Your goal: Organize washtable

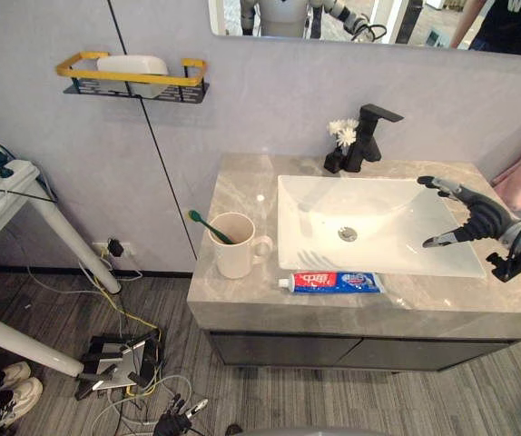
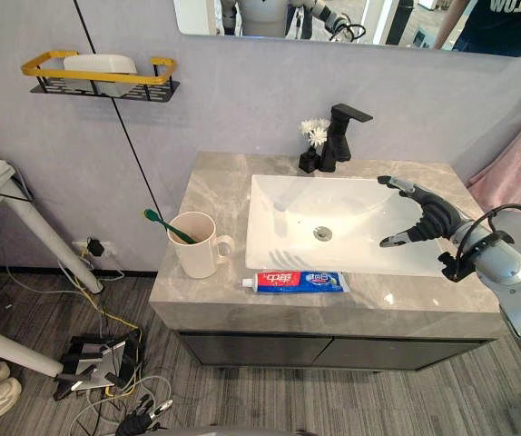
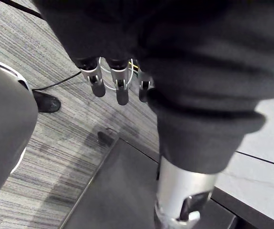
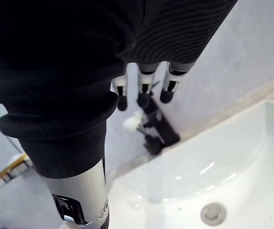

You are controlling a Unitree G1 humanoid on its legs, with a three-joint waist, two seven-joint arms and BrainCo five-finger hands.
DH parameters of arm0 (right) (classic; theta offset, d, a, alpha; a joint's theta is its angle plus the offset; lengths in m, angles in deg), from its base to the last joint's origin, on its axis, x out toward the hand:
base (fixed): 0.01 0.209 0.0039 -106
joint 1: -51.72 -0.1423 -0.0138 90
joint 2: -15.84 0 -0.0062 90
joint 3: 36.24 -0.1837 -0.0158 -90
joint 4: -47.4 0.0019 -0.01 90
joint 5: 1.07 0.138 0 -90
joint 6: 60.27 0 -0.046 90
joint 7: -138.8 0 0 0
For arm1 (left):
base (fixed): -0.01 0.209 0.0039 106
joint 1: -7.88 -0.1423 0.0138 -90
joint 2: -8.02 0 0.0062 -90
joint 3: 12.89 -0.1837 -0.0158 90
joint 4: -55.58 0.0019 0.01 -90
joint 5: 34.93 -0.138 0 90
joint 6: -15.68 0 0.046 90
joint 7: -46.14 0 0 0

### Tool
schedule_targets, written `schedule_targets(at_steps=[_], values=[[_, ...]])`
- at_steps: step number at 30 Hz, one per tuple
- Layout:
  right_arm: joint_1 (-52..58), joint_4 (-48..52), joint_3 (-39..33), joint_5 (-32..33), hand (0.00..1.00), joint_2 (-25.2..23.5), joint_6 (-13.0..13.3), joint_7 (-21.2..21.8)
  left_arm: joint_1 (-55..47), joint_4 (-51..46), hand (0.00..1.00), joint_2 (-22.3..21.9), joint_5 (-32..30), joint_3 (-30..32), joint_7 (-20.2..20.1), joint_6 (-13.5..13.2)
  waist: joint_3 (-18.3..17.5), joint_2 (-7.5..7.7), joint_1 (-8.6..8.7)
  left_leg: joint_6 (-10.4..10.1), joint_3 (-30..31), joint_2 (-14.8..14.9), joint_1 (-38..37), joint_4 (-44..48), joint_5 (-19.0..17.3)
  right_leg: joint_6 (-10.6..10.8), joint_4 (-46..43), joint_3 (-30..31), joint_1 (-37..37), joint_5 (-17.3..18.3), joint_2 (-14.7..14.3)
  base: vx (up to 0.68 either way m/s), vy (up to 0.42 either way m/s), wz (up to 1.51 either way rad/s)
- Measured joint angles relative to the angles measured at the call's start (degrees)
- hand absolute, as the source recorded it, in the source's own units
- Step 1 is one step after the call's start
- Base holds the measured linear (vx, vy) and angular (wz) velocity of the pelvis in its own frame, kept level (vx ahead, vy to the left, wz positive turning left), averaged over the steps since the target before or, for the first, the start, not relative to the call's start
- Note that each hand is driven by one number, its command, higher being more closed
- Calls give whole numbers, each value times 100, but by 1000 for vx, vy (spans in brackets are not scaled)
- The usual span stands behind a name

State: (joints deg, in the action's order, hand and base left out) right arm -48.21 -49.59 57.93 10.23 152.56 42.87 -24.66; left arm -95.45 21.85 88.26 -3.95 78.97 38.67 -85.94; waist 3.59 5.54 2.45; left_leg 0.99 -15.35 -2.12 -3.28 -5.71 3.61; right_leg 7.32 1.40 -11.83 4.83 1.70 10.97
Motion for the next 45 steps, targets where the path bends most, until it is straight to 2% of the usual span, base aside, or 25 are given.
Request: schedule_targets(at_steps=[5, 13, 17, 21, 25, 31, 41, 42, 45], values=[[-375, 321, 537, 10, 0, 129, -8, 127, 67, -90, 0, 72, 1, -142, -8, -2, 203, 17, -37, 56, 123, -3, 101, 27, 43, 9, 31, -132, -14, -8, -11, 25, -11, 14], [-723, 531, 1023, 65, 0, 409, -66, 268, 176, -121, 0, 105, -5, -147, -3, 2, 317, 43, -117, 57, 209, 29, 204, -10, 42, -19, -68, -222, -116, -32, -29, 11, -8, 6], [-1025, 566, 1289, 176, 0, 413, -104, 358, 234, -95, 0, 114, -13, -172, 0, 17, 334, 25, -178, 77, 268, 114, 249, 4, 56, -151, -107, -269, -136, -184, -111, -4, 0, 4], [-1157, 637, 1517, 364, 0, 517, -115, 449, 316, -9, 0, 114, -15, -173, 0, 22, 336, 22, -212, 97, 354, 107, 279, 13, 70, -171, -107, -402, -125, -205, -109, -15, 0, 14], [-1164, 669, 1580, 399, 0, 536, -127, 627, 368, 4, 0, 113, -19, -174, -3, 64, 335, 24, -330, 115, 414, 108, 327, 22, 121, -171, -99, -435, -124, -205, -117, -13, -8, 8], [-1214, 708, 1731, 602, 0, 590, -237, 742, 370, 4, 0, 116, -18, -174, -8, 97, 335, 23, -349, 129, 474, 111, 356, -4, 154, -172, -92, -525, -112, -205, -124, -37, -9, 5], [-1214, 853, 2057, 842, 0, 648, -244, 745, 397, 13, 0, 117, -19, -174, -8, 113, 327, 26, -398, 145, 567, 121, 414, -13, 220, -173, -79, -542, -117, -201, -150, -45, 5, 4], [-1211, 916, 2333, 840, 0, 633, -249, 748, 489, 167, 0, 292, -19, -173, -2, 116, 112, 370, -499, 77, 610, 214, 513, -16, 404, -210, -15, -540, -196, -173, -219, 0, 0, 0], [-1211, 916, 2333, 840, 0, 633, -249, 748, 489, 167, 0, 292, -19, -173, -2, 116, 112, 370, -499, 77, 610, 214, 514, -16, 404, -210, -15, -540, -197, -173, -219, 0, 0, 0]])
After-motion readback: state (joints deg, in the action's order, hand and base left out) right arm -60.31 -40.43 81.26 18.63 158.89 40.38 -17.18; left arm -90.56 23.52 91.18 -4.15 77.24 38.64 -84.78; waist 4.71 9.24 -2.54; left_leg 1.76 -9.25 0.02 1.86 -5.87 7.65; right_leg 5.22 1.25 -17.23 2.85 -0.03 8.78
